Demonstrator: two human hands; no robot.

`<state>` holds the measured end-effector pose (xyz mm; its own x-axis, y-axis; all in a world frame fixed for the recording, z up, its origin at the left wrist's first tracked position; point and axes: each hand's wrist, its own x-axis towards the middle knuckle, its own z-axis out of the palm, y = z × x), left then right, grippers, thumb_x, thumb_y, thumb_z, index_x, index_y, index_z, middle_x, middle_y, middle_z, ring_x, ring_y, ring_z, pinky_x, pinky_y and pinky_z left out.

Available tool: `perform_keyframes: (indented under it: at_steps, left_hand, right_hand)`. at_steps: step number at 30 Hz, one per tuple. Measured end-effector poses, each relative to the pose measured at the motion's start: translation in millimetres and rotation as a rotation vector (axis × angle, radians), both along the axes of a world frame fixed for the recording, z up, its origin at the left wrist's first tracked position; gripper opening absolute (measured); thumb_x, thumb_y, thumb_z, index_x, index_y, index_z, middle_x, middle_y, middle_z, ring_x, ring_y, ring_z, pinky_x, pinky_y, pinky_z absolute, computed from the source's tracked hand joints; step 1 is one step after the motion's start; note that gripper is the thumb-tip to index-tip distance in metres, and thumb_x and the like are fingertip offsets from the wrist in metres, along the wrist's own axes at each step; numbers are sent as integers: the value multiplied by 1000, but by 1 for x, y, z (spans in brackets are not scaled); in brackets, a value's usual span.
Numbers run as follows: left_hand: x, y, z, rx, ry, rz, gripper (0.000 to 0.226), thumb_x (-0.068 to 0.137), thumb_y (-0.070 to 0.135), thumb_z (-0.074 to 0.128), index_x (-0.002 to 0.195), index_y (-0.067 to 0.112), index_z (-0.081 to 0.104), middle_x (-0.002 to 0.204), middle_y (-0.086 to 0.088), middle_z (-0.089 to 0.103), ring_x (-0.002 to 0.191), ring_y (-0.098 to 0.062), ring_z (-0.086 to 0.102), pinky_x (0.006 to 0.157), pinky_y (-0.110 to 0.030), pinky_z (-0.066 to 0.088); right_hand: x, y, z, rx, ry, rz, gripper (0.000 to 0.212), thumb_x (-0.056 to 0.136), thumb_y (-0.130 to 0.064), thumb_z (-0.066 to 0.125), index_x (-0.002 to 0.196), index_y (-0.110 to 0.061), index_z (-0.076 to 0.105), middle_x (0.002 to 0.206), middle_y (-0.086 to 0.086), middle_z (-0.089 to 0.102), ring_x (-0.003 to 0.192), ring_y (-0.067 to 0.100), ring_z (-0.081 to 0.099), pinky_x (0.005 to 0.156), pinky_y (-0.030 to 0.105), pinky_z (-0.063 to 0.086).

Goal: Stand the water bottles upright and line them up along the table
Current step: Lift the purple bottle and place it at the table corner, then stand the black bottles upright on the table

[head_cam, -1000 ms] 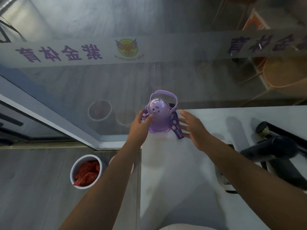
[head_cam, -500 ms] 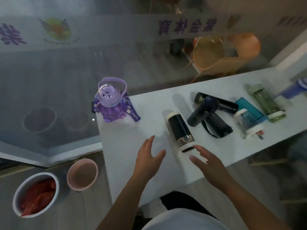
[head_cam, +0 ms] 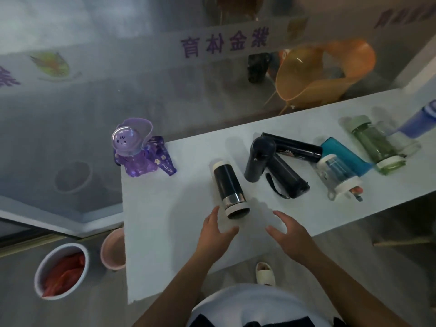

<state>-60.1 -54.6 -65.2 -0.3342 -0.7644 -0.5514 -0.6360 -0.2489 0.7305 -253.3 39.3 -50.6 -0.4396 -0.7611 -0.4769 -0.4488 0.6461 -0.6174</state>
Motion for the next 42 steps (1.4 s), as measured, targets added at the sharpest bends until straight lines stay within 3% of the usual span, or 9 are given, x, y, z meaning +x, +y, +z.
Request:
perform_keyframes:
  at_steps: [7,11,14,19,27,30,34,38,42]
  left_hand:
    - [-62,12,-28,49,26,421,101,58,61,79,143,38,30,146,-5,43,126,-27,50,104,-50,46]
    - [-94,12,-23,63,64,643,107,71,42,83,153,28,16,150,-10,33,131,-32,43,104,-45,40]
    - [-110,6,-28,69,80,749,105,73,36,83,153,24,17,148,-13,34,129,-33,45,102,-44,40]
    - [-117,-1,-30,129,109,835,91,77,26,80,150,17,26,136,-14,49,103,-25,50,87,-35,39]
    - [-115,-8,-28,136,105,790,74,65,18,85,127,11,45,107,-14,64,88,-30,69,68,-33,46]
    - [-102,-8,-11,98,17,693,71,63,12,83,123,13,45,105,-13,66,71,-27,73,62,-30,48]
    - [-77,-17,22,-45,-169,530,71,58,12,84,119,20,49,111,-13,58,76,-22,65,46,-22,48]
    - [-59,-37,51,-202,-253,433,65,60,9,83,117,22,54,113,-13,53,85,-27,61,46,-25,50]
    - [-60,-59,76,-314,-356,327,60,63,20,79,118,30,56,113,-3,54,105,-29,55,68,-34,56]
  right_hand:
    - [-85,12,-30,103,96,180,71,86,-56,54,147,-26,32,153,-2,36,136,21,38,111,41,33]
    - [-117,23,-37,141,51,264,73,85,-58,52,147,-29,30,155,-2,32,137,21,37,112,43,32]
    - [-134,30,-38,130,31,292,70,88,-53,53,148,-28,28,156,-3,28,139,21,33,113,40,28]
    - [-152,40,-42,136,5,323,71,88,-52,53,149,-29,26,159,-2,22,143,21,27,115,40,26]
    - [-171,38,-46,150,-16,328,72,87,-51,55,148,-29,27,159,-1,22,142,22,29,114,41,28]
    - [-167,29,-49,148,-7,375,73,86,-54,53,148,-30,26,159,-1,22,141,22,31,113,42,30]
    - [-156,20,-54,182,64,520,72,89,-56,48,151,-32,19,161,0,12,145,22,20,115,40,25]
    - [-147,12,-60,211,131,596,71,89,-57,44,150,-35,16,162,0,10,146,25,14,115,46,22]
    - [-143,11,-67,243,161,620,71,89,-58,41,151,-35,15,162,0,7,147,26,8,115,47,18]
